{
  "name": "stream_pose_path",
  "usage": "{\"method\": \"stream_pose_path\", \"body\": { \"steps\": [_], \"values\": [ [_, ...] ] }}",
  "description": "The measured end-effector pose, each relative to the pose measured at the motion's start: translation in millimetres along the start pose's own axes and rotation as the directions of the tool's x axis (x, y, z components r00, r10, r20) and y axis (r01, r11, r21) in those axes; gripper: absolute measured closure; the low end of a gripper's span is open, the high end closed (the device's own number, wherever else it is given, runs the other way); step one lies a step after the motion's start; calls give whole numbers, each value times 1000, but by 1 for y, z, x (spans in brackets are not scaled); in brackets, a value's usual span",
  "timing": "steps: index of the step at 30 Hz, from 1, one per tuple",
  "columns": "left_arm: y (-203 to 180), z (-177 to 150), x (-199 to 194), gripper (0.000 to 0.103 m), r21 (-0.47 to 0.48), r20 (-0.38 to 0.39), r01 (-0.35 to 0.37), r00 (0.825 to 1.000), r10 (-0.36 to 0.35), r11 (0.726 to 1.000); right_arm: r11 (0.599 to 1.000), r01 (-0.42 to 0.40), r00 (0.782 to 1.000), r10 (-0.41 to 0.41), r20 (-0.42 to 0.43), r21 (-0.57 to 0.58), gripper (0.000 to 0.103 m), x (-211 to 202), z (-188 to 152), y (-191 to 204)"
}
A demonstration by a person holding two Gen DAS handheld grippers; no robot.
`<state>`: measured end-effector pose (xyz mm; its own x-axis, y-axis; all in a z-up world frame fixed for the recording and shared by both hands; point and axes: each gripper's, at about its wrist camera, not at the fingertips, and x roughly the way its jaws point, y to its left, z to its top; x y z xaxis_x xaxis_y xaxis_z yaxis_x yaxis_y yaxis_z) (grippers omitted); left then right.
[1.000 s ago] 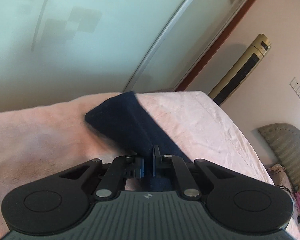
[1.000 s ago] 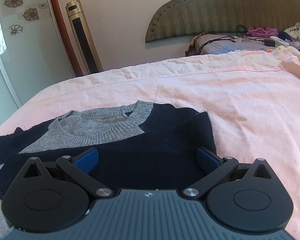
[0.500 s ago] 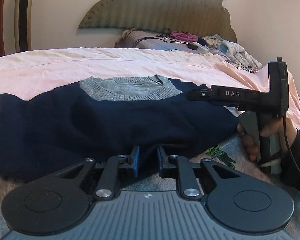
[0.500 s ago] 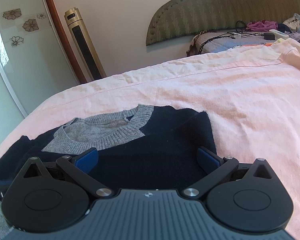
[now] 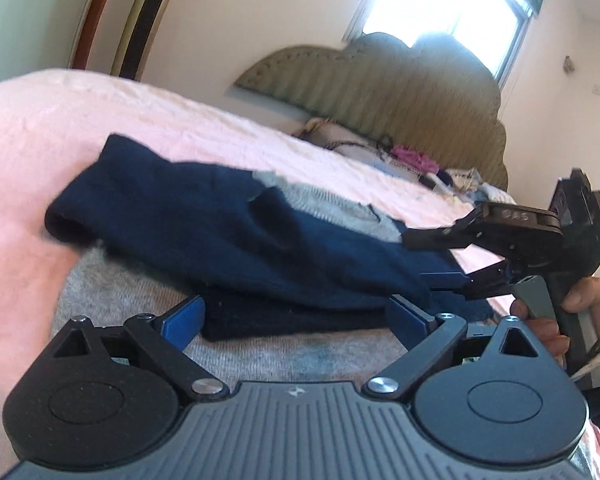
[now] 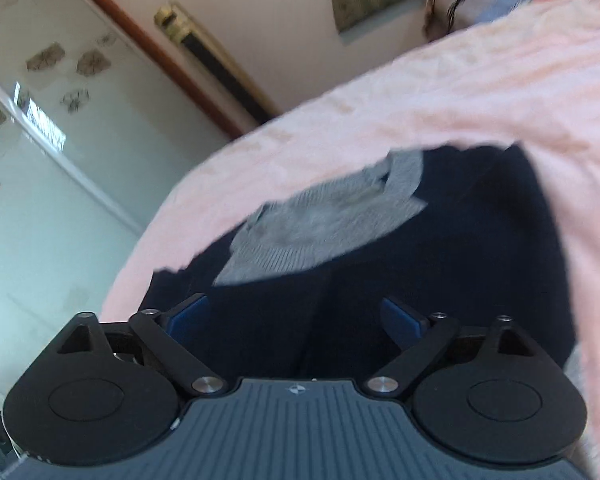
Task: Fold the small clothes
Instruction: 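Grasp the other navy sleeve with the left gripper and fold it over the first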
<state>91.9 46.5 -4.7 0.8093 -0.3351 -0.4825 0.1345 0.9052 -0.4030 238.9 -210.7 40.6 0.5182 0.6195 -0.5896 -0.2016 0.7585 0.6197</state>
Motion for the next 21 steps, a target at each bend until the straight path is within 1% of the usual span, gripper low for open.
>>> {"method": "stream_pose_path", "body": {
  "steps": [1,2,4,5,6,7,9,11,12,13,14,15,18,19,20,21],
  "values": [
    [2,0,1,5,-11,-2,3,1000,-3,1000,1000,20,998,-21,-52,-23,26,9,-2,8],
    [4,0,1,5,-24,-1,8,1000,-8,1000,998,34,996,-38,-75,-52,29,16,-3,14],
    [6,1,2,5,-42,2,16,1000,-16,999,995,58,995,-64,-82,-77,31,25,-4,23],
    [7,1,2,5,-47,4,16,1000,-16,999,995,62,994,-69,-81,-77,36,27,-3,25],
    [8,1,3,5,-49,4,16,1000,-16,999,994,72,993,-79,-84,-84,62,30,-3,28],
    [8,1,3,5,-48,3,17,1000,-17,999,990,96,990,-105,-91,-99,91,34,-4,31],
    [9,1,3,5,-47,5,18,1000,-18,999,978,103,992,-114,-51,-181,91,30,-8,42],
    [9,1,3,5,-46,9,21,1000,-21,999,972,73,997,-74,6,-222,92,11,-3,51],
    [10,0,2,5,-47,10,21,1000,-21,999,968,73,997,-66,39,-239,92,-1,2,53],
    [10,0,2,5,-46,10,21,1000,-21,999,961,96,994,-80,73,-258,92,-13,8,51],
    [10,0,2,5,-45,11,21,1000,-21,999,951,136,989,-116,90,-277,92,-22,13,47],
    [9,0,2,5,-43,12,21,1000,-21,999,946,180,982,-160,95,-270,92,-29,19,37],
    [8,0,2,5,-36,11,21,1000,-21,999,932,296,955,-283,91,-210,92,-41,30,-5],
    [8,0,2,5,-34,10,20,1000,-20,999,925,323,946,-312,86,-200,92,-43,30,-15],
    [8,0,1,5,-34,10,19,1000,-19,999,923,334,942,-324,82,-192,92,-43,29,-22],
    [8,1,1,5,-32,8,18,1000,-17,999,928,327,945,-319,75,-176,92,-42,26,-29]
  ]
}}
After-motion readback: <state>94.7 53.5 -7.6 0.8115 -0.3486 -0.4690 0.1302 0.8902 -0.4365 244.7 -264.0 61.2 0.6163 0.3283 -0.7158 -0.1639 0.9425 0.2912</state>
